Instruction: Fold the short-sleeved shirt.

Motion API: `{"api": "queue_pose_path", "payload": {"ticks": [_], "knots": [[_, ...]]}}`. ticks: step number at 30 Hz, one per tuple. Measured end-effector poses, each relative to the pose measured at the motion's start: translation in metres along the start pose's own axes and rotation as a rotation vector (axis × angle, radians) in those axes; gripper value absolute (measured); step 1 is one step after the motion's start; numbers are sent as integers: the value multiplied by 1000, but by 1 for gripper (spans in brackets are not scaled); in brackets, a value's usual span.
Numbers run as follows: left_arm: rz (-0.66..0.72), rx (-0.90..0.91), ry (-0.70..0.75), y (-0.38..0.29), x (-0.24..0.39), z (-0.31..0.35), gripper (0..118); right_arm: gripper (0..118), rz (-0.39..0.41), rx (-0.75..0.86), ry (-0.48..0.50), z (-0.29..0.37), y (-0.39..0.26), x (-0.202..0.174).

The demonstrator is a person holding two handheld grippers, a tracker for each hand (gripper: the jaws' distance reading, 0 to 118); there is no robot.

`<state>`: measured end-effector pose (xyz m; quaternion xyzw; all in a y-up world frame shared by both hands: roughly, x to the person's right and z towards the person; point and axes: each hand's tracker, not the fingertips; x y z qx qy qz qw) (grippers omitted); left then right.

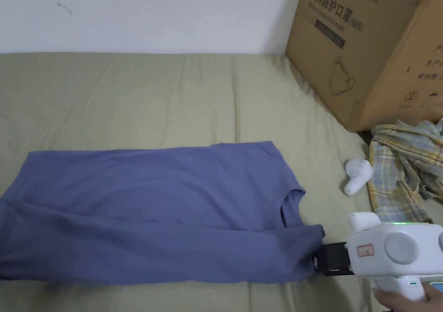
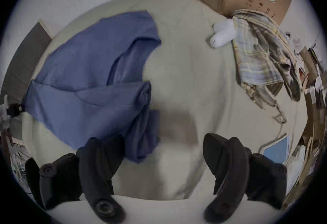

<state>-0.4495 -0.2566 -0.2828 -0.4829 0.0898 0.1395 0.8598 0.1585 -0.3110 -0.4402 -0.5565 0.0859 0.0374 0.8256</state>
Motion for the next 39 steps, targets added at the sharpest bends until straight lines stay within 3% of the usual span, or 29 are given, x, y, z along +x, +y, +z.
{"api": "queue_pose_path", "payload": {"ticks": [4,7,9,10,12,16,22,29,30,31,33,34,35,39], "knots": [[-5,-2,6,0,3,0,4,94,6,-18,-7,-14,11,-6],[3,-6,6,-1,1,-4,4,78,38,-29,-6,-18,12,-14],[2,-4,7,-2,1,-3,4,32,51,-11,21,-8,12,-16],[2,-3,5,-3,1,-2,4,15,44,5,68,-3,12,-17],[6,-1,-5,-2,-5,-2,4,13,40,12,48,7,10,-14],[14,5,-19,-5,-9,11,4,13,-21,39,99,26,7,0],[-9,-40,0,-39,-8,46,4,12,6,83,70,71,-16,16],[25,-128,-82,-103,-13,55,4,12,6,0,58,61,-62,35],[33,-118,-89,-107,-15,56,7,14,0,14,66,60,-64,33],[45,-98,-86,-108,-17,57,15,25,-3,57,54,62,-65,29],[66,-50,-33,-105,-16,64,68,87,27,88,-23,71,-64,16],[68,-29,-33,-102,-16,68,99,98,20,96,-36,74,-61,11],[72,-8,-39,-99,-16,71,118,98,14,117,-14,81,-59,8],[64,96,-57,-81,-8,92,117,98,23,222,19,115,-40,-18]]}}
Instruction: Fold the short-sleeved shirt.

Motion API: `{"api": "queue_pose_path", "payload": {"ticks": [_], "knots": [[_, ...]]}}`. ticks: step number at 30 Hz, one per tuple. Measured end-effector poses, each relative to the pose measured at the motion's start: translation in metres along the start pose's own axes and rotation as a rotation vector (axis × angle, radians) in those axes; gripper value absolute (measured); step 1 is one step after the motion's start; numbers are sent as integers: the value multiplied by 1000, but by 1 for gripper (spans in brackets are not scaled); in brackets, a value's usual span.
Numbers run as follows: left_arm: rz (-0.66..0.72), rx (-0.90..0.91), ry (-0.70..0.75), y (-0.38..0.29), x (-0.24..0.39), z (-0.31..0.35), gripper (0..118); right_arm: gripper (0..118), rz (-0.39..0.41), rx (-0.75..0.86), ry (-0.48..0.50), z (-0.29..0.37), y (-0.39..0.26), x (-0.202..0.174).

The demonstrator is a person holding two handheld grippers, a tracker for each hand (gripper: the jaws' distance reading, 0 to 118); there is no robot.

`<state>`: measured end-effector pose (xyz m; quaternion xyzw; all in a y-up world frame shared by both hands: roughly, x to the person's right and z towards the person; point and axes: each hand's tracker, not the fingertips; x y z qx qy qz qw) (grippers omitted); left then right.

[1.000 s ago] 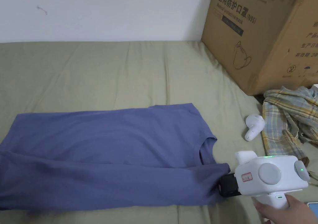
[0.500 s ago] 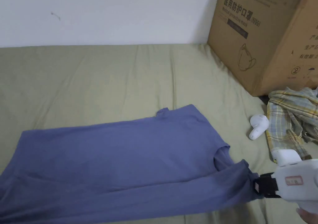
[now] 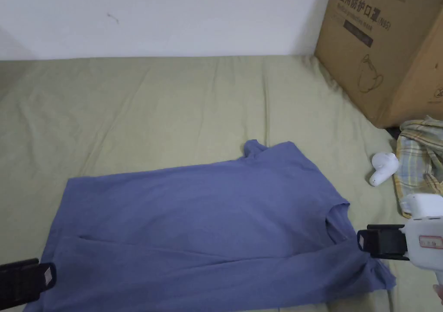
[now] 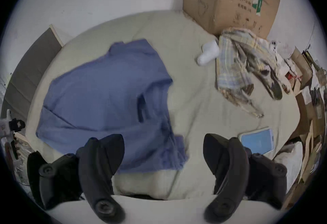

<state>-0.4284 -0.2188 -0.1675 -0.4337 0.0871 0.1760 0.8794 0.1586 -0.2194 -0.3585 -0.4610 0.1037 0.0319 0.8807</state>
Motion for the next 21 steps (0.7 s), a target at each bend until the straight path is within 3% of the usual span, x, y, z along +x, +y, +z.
{"api": "queue_pose_path", "payload": {"ticks": [4,5,6,7,8,11,18,21], "knots": [[-59,66,11,20,20,5,115,97,44,62,16,15,27,-29],[-69,73,12,24,24,4,102,93,43,81,35,16,32,-35],[-79,72,4,29,27,3,76,78,32,111,63,18,38,-42],[-84,69,-7,34,30,1,36,47,20,134,85,19,44,-49],[-84,73,-15,40,32,-2,1,1,7,156,111,19,49,-54],[-71,72,-12,53,34,-19,1,1,-46,200,127,6,65,-64],[-55,-44,-56,137,5,-101,1,1,-5,147,170,-30,91,-76],[-56,-61,13,173,-11,-146,18,1,3,119,166,-43,93,-75]]}}
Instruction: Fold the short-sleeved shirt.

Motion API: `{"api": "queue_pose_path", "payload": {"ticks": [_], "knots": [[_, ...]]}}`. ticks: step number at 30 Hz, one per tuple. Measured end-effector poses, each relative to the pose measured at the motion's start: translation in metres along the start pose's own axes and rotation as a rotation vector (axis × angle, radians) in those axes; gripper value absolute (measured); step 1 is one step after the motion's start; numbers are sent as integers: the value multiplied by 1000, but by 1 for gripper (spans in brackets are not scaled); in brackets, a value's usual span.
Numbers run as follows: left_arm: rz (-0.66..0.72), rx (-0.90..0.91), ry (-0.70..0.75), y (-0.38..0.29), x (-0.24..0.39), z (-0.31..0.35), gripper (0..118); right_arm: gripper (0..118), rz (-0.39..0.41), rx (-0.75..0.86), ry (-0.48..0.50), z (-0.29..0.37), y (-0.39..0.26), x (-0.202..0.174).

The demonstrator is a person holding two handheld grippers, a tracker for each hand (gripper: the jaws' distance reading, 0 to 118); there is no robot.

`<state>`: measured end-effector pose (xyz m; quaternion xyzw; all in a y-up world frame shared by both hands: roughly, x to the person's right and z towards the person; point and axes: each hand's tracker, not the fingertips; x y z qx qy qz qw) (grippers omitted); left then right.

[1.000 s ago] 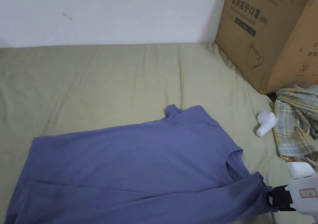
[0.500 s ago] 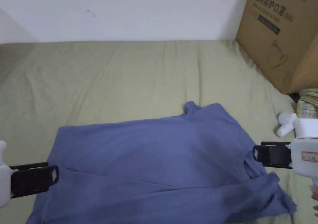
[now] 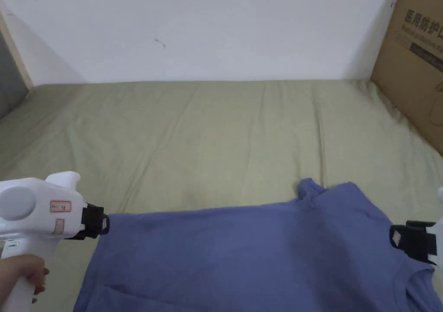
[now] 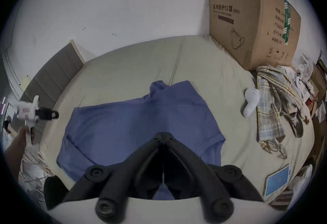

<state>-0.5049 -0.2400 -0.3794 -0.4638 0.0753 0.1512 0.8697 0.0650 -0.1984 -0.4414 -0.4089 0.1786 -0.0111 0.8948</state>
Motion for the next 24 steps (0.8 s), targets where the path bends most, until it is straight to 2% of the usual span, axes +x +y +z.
{"api": "queue_pose_path", "payload": {"ticks": [1,3,4,5,9,10,11,12,13,14,15,17,21,22,24], "knots": [[-2,1,21,9,-5,-12,31,1,-1,-11,-4,-5,-1,3],[-20,-5,45,24,-9,-36,93,1,-11,-35,-13,-15,-4,9],[-25,-17,59,29,-11,-48,115,1,-20,-50,-18,-20,-5,14],[-30,-25,65,30,-12,-57,116,1,-27,-61,-23,-24,-6,17],[-58,-53,19,24,-9,-76,112,1,-49,-97,-43,-41,-7,33],[-85,-75,10,20,-5,-81,103,1,-54,-102,-49,-46,-6,36],[-116,-125,-9,23,-3,-85,59,1,-57,-107,-51,-50,-3,39],[-153,-156,-12,22,1,-86,10,1,-60,-110,-51,-55,1,42],[-213,-139,34,18,8,-86,3,1,-64,-111,-44,-60,7,45],[-278,-126,95,14,14,-83,3,1,-66,-112,-36,-65,13,48],[-299,-101,65,16,18,-78,3,1,-66,-113,-34,-70,22,50],[-248,-95,1,16,17,-71,3,1,-67,-112,-31,-83,41,52],[-198,-37,3,19,13,-54,3,1,-63,-105,-28,-124,84,55],[-182,-26,-1,19,12,-50,3,10,-61,-118,-31,-138,95,56],[-138,-9,-35,23,6,-43,3,77,-67,-189,-70,-166,111,57]]}}
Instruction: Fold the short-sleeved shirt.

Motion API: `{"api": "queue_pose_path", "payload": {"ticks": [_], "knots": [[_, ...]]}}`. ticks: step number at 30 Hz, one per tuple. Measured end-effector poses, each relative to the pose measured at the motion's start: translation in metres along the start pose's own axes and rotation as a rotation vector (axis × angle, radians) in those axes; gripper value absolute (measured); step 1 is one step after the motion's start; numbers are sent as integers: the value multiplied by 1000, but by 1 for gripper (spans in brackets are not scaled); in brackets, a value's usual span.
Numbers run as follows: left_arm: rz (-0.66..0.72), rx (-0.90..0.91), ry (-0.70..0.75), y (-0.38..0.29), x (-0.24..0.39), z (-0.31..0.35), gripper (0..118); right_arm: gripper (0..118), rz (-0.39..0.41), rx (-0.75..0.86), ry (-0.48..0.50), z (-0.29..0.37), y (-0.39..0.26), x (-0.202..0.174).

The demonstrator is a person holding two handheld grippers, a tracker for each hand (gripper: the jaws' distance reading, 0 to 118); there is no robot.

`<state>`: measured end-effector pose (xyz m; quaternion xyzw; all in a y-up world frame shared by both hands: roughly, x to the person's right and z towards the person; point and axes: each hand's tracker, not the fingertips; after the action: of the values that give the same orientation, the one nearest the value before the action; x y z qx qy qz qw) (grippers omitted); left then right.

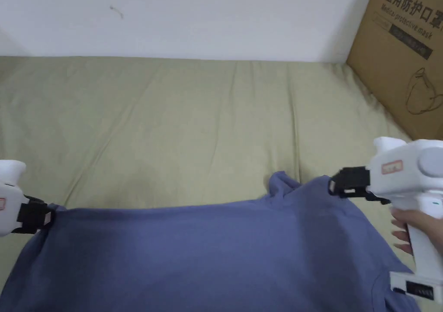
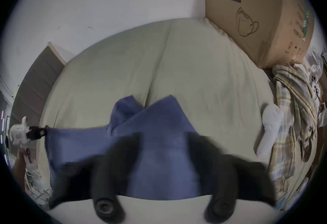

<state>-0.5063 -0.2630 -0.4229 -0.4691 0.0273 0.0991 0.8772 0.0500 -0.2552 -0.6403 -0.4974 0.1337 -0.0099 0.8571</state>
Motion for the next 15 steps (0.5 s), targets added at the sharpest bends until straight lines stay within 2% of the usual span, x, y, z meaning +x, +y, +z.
{"api": "queue_pose_path", "payload": {"ticks": [1,2,4,6,10,11,12,13,14,15], "knots": [[4,2,-5,-1,0,4,3,102,-10,-23,-16,-14,8,0],[5,6,-8,-2,1,6,3,104,-11,-3,-14,-22,15,-1],[9,19,-17,-1,-2,11,3,104,6,-49,-71,-46,29,-3],[18,27,-24,-2,-2,14,3,103,9,-68,-74,-67,39,-5],[37,17,-40,-2,-4,12,3,103,-38,-104,-84,-93,50,-3],[39,13,-40,-2,-5,11,3,98,-51,-113,-70,-95,50,-2],[39,9,-39,-3,-6,9,3,84,-57,-121,-51,-95,50,-1],[40,6,-36,-3,-8,7,3,63,-51,-124,-43,-93,49,-2],[42,0,-34,-4,-9,5,3,35,-41,-129,-47,-92,47,-4],[50,-5,-34,-6,-11,4,3,20,4,-132,-68,-88,44,-5]]}}
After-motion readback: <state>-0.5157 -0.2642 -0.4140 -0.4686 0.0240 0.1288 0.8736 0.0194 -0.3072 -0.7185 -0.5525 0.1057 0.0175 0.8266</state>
